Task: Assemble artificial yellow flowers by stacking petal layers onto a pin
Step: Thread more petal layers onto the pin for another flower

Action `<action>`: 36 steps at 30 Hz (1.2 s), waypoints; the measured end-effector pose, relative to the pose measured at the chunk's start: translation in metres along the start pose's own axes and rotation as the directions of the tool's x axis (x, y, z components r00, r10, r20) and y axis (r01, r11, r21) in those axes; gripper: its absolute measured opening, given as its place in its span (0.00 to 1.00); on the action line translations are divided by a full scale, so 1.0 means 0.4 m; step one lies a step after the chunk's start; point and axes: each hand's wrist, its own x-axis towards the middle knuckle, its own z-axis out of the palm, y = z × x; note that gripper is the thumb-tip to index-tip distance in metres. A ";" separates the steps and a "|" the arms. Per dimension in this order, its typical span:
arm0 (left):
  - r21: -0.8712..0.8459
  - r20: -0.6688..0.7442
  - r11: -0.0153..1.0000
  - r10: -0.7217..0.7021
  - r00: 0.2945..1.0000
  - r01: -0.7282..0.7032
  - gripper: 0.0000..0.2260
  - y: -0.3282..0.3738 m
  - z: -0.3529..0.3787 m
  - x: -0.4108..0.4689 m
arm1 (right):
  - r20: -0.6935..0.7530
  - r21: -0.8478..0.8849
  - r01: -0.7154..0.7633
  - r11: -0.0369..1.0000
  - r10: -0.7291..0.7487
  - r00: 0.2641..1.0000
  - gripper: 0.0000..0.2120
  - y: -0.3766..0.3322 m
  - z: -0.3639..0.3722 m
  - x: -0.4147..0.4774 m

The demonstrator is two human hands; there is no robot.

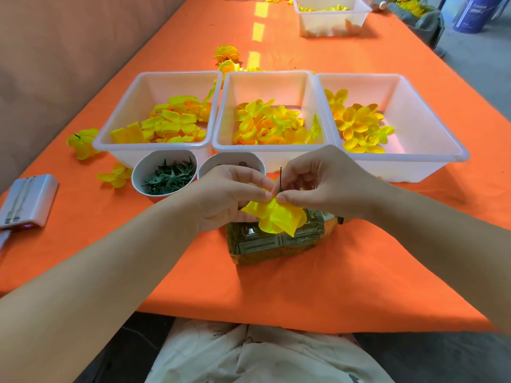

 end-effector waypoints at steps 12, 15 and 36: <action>0.159 -0.007 0.987 0.003 1.000 -0.002 0.09 0.014 -0.009 -0.006 | 0.121 0.025 -0.051 0.998 0.047 0.992 0.04 0.000 -0.011 0.012; 0.284 0.010 0.959 0.014 1.000 -0.017 0.08 0.035 -0.039 -0.005 | 0.157 0.132 -0.097 0.987 0.075 0.985 0.04 0.005 -0.014 0.013; 0.932 -0.302 0.294 0.309 0.902 0.212 0.17 0.131 -0.488 0.483 | 0.329 0.141 -0.148 0.979 0.095 0.939 0.06 0.016 -0.037 0.053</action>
